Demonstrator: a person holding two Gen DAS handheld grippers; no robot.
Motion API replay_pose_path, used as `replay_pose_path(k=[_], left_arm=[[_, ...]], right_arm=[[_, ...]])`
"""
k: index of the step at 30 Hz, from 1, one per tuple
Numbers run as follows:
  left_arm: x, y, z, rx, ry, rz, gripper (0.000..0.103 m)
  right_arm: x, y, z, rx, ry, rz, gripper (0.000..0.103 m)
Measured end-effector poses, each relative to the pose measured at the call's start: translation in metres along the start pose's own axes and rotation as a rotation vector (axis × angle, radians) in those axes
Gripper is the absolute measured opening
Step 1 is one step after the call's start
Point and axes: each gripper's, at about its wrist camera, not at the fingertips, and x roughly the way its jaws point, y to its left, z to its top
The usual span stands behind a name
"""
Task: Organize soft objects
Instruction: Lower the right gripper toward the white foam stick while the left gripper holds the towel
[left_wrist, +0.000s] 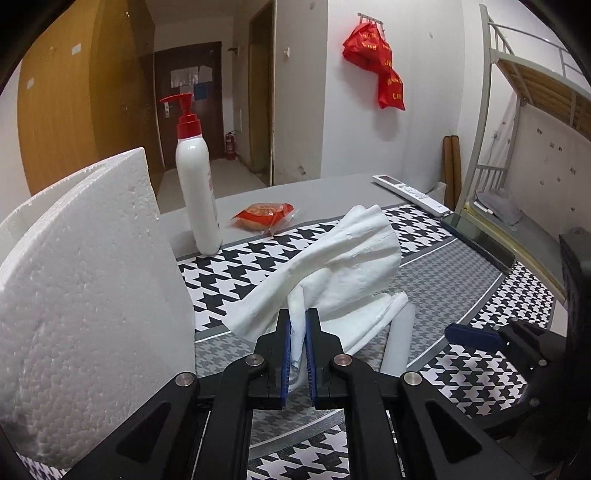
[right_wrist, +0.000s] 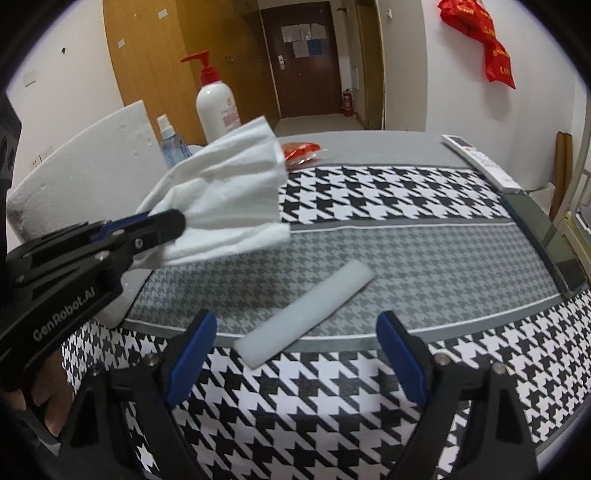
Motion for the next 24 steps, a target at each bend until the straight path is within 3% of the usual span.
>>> replay_pose_path(k=[8, 15, 24], left_arm=[[-0.001, 0.001, -0.001, -0.016, -0.009, 0.003, 0.008], [-0.001, 0.001, -0.001, -0.020, -0.003, -0.005, 0.008], [0.003, -0.004, -0.002, -0.012, 0.008, -0.031, 0.008]], right_arm=[[0.009, 0.012, 0.001, -0.034, 0.020, -0.025, 0.090], [0.019, 0.008, 0.000, -0.008, 0.066, -0.045, 0.074], [-0.004, -0.004, -0.005, 0.000, 0.050, -0.056, 0.071]])
